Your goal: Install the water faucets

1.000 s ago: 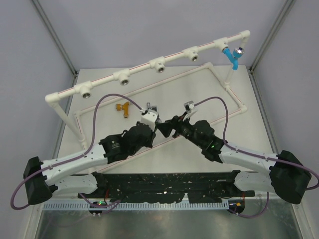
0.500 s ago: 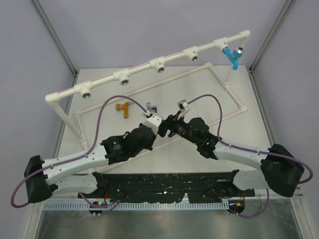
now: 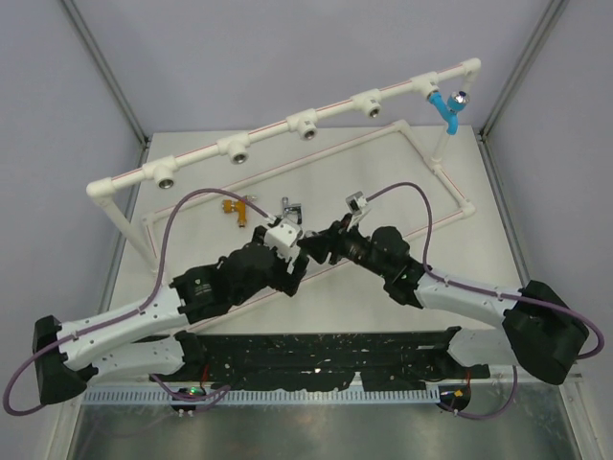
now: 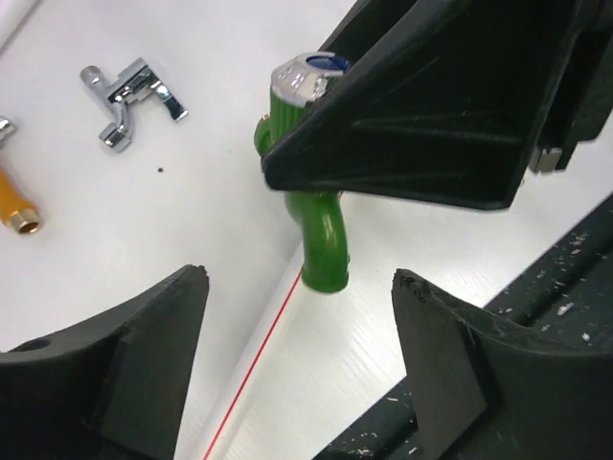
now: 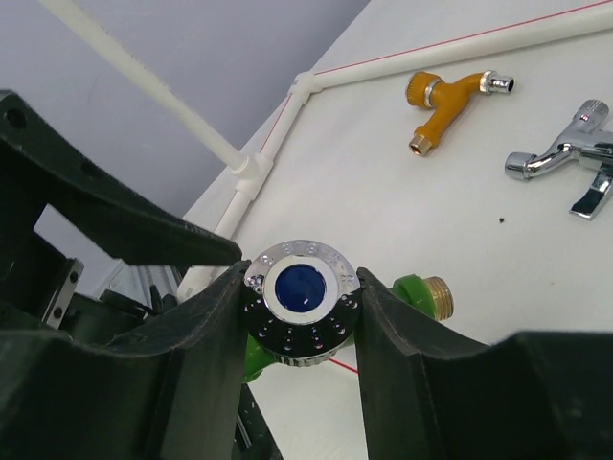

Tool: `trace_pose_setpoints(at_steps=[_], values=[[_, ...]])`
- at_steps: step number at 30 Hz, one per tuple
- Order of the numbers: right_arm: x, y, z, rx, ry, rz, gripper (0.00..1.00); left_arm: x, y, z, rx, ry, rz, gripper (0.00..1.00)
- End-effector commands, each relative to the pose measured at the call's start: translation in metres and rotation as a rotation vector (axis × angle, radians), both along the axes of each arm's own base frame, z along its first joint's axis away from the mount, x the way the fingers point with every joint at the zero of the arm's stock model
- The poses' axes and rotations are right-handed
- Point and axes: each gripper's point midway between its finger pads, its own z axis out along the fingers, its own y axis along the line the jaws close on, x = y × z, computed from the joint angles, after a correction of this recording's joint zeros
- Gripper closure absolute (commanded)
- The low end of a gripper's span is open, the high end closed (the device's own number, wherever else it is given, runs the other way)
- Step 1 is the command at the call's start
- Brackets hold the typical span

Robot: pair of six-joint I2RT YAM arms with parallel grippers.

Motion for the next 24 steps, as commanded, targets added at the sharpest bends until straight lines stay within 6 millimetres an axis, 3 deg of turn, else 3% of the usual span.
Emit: trace_pose_setpoints(at_steps=[1,4,7,8,9,14,18,24], values=[[-0.011,-0.016,0.052,0.128,-0.193,0.074,0.95,-0.005,0.003,0.018,-0.14,-0.009,-0.068,0.14],[-0.019,-0.031,0.073,0.198,-0.29,0.152,0.95,-0.002,0.017,0.029,-0.301,-0.014,-0.105,0.07],[-0.043,-0.039,0.09,0.254,-0.38,0.322,0.95,-0.013,0.021,0.046,-0.402,-0.061,-0.226,0.0],[-0.043,-0.043,0.094,0.26,-0.398,0.341,0.95,-0.016,0.023,0.053,-0.412,-0.096,-0.254,0.0],[-0.056,-0.042,0.101,0.273,-0.42,0.424,0.95,-0.021,0.024,0.058,-0.408,-0.126,-0.287,0.0],[-0.082,-0.04,0.124,0.272,-0.47,0.647,0.95,-0.038,0.022,0.086,-0.358,-0.264,-0.449,0.0],[-0.105,-0.045,0.142,0.276,-0.525,0.783,0.95,-0.04,0.023,0.104,-0.277,-0.445,-0.546,0.0],[-0.127,-0.046,0.148,0.225,-0.558,0.918,0.95,-0.05,0.019,0.131,-0.242,-0.684,-0.663,0.0]])
